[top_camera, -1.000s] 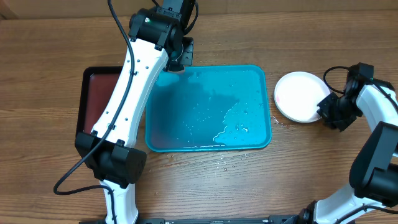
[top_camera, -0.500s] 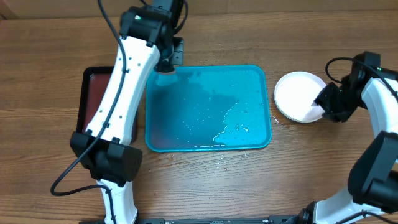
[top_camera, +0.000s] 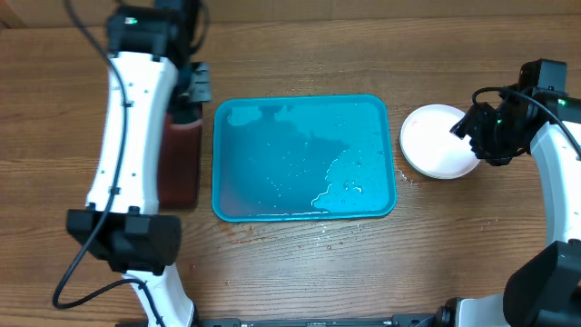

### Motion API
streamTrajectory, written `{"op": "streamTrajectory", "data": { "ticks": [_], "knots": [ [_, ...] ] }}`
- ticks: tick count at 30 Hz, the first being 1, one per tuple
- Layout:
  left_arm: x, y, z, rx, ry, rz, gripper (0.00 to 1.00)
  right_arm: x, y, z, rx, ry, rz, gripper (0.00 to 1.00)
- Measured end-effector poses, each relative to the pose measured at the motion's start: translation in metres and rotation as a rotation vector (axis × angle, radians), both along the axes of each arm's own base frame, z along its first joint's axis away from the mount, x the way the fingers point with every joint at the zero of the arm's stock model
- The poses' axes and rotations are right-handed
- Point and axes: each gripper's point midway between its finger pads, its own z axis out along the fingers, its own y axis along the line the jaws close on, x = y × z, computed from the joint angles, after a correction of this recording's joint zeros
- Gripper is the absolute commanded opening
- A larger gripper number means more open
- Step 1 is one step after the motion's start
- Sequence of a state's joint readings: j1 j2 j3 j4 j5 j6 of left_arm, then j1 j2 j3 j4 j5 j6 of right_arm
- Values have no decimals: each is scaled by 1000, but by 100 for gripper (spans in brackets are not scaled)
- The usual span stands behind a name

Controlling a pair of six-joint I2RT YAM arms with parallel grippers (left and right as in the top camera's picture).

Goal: Clean dirty plates on tray and stack at the side

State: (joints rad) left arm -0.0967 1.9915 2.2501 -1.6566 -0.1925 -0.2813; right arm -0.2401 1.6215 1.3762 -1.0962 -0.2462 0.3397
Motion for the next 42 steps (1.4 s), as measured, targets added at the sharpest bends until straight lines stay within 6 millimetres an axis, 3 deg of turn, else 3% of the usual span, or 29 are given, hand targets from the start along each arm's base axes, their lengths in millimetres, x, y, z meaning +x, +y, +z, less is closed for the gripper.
{"op": "streamTrajectory", "data": {
  "ticks": [5,12,21,27,31,36,37,38,42],
  "knots": [
    [7,48,-17,33,-3,90,4,-1,1,0,-2,1,14,64],
    [15,82,-86,55,50,39,4,-3,1,-1,-6,6,32,65],
    [12,89,-167,72,72,-49,4,-4,2,-1,-9,7,45,66],
    [9,89,-201,79,46,-63,4,-4,2,-1,-9,9,47,66],
    [5,89,-213,80,46,-66,7,-5,2,-1,-9,10,47,66],
    [9,90,-214,88,30,-74,38,-5,2,-1,-9,10,49,66],
    [9,90,-214,92,30,-80,60,-5,2,-1,-9,10,50,66],
    [9,90,-214,94,31,-84,100,-5,2,-1,-10,10,50,66],
    [6,91,-207,93,55,-80,100,-5,2,-1,-9,10,50,66]
  ]
}}
